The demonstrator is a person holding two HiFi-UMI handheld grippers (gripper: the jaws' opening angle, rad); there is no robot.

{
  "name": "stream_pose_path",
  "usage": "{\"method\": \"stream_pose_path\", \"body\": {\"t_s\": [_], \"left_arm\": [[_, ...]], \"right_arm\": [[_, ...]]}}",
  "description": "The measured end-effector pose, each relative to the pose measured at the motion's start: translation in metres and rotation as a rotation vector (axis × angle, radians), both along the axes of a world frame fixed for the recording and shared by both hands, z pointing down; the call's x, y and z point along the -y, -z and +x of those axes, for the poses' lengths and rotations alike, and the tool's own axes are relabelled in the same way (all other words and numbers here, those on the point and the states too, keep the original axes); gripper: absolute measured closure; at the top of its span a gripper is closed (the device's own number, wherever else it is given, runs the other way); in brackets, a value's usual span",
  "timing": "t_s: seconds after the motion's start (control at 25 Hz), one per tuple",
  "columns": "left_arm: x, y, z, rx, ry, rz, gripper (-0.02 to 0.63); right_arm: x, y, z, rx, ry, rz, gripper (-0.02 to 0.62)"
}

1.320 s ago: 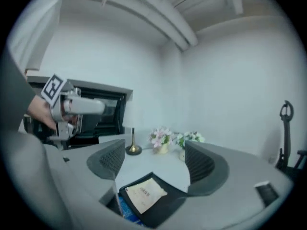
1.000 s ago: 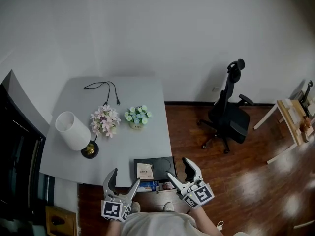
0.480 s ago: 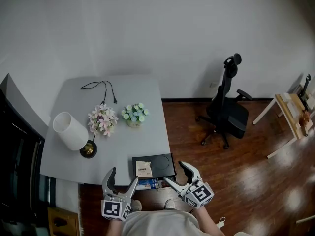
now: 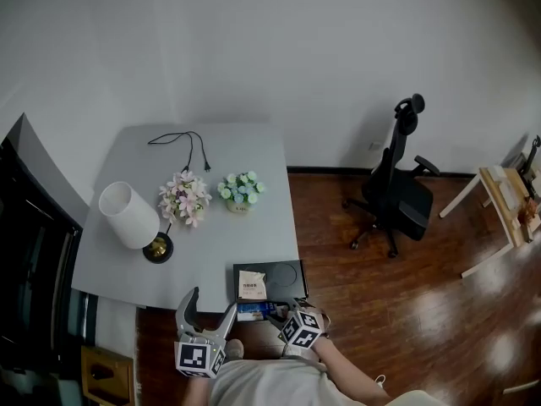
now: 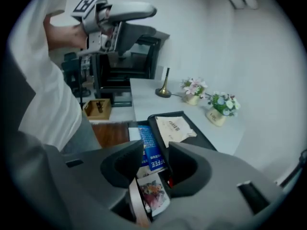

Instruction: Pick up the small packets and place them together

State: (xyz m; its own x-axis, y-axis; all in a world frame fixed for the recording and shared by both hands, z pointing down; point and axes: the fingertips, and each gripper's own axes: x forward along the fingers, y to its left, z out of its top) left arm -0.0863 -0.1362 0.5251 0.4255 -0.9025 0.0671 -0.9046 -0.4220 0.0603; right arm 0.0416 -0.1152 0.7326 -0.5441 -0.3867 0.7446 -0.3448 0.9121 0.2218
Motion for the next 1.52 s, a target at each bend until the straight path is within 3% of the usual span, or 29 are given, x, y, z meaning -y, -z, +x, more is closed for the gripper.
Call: {"method": "stream_pose_path", "body": {"t_s": [0.24, 0.32, 0.56, 0.72, 0.84, 0.96, 1.24, 1.36, 1.44, 1.52], "left_arm": [[-0.006, -0.005, -0.014, 0.004, 0.039, -0.013, 0.221], [-0.007, -0.005, -0.017, 0.005, 0.048, -0.015, 0.221], [-0.008, -0.007, -0.025, -0.004, 0.070, -0.015, 0.221], [-0.007, -0.006, -0.028, -0.007, 0.075, -0.013, 0.221], [-0.006, -0.005, -0.029, -0.010, 0.075, -0.009, 0.221], [-0.005, -0.005, -0.028, -0.008, 0.073, -0.012, 0.221], [-0.001, -0.007, -0.022, -0.016, 0.055, -0.013, 0.221], [0.003, -0.006, -0.017, -0.018, 0.043, -0.011, 0.221], [0.004, -0.006, -0.012, -0.021, 0.031, -0.009, 0.221], [0.006, -0.005, -0.006, -0.019, 0.013, -0.006, 0.221]], "right_arm": [[-0.008, -0.042, -0.021, -0.183, 0.186, -0.030, 0.439], [-0.007, -0.050, -0.023, -0.235, 0.225, -0.012, 0.482], [-0.006, -0.069, -0.027, -0.410, 0.385, 0.074, 0.530], [-0.002, -0.072, -0.030, -0.460, 0.386, 0.152, 0.561], [-0.002, -0.068, -0.029, -0.417, 0.315, 0.147, 0.576], [-0.007, -0.047, -0.027, -0.303, 0.249, 0.100, 0.583], [-0.033, 0.037, -0.005, -0.028, 0.100, 0.047, 0.584], [-0.028, 0.078, 0.012, 0.073, 0.002, 0.082, 0.584], [-0.015, 0.094, 0.029, 0.060, -0.051, 0.151, 0.584], [0.001, 0.092, 0.046, -0.014, -0.069, 0.217, 0.586]]}}
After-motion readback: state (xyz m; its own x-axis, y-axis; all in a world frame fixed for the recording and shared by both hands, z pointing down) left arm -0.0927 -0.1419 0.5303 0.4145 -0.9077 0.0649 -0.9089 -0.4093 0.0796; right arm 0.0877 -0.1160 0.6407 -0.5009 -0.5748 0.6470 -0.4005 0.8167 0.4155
